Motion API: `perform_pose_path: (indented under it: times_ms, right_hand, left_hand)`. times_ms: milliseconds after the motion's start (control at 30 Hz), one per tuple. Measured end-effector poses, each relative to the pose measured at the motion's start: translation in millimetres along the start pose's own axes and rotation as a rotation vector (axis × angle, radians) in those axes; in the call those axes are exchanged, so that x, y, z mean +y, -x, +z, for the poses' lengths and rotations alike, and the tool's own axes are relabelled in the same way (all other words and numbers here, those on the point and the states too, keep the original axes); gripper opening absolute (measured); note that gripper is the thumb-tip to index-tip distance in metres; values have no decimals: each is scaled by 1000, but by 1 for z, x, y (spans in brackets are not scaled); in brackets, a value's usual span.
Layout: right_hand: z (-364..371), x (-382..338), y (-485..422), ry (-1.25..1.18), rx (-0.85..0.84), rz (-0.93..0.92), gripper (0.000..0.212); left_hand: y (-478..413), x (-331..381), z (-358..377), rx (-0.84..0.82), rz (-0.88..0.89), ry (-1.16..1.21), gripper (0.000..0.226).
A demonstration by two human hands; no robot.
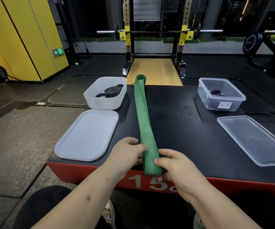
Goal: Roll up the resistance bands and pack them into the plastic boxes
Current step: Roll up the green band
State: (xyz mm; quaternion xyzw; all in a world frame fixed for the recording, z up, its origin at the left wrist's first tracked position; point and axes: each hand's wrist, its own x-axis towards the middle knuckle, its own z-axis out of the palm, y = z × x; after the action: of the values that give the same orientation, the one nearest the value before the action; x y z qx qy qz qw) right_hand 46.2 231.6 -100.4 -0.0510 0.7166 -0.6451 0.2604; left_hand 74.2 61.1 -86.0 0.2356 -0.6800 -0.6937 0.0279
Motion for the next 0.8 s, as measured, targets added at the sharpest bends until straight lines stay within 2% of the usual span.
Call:
perform_pose_path:
  times_ms: [67,133,267,367,433,500,567,800]
  right_hand:
    - [-1,0,-1,55,-40,1,47]
    - [-2,-4,-2,97,-82,-2,52]
    - [-5,-16,-7,132,-179,35,51]
    - [-11,-34,-12,149,-316,97,49]
    - [-15,-48,-23,189,-375,124,37]
    - [-17,-59,-45,173,-276,124,23]
    - [-18,-68,-78,99,-141,126,21]
    - [-1,-98,-174,-78,-20,93,35]
  left_hand:
    - [-10,4,1,29,5,-27,65]
    - [-20,7,2,46,-1,-8,60]
    - [-37,12,0,35,-39,48,41]
    - [-41,13,-2,2,-19,50,21]
    - [-40,12,-5,-33,-4,54,20]
    - [-41,10,-5,-52,-1,74,22]
    - [-43,8,-5,-55,5,99,26]
    - [-52,4,-8,-83,18,148,32]
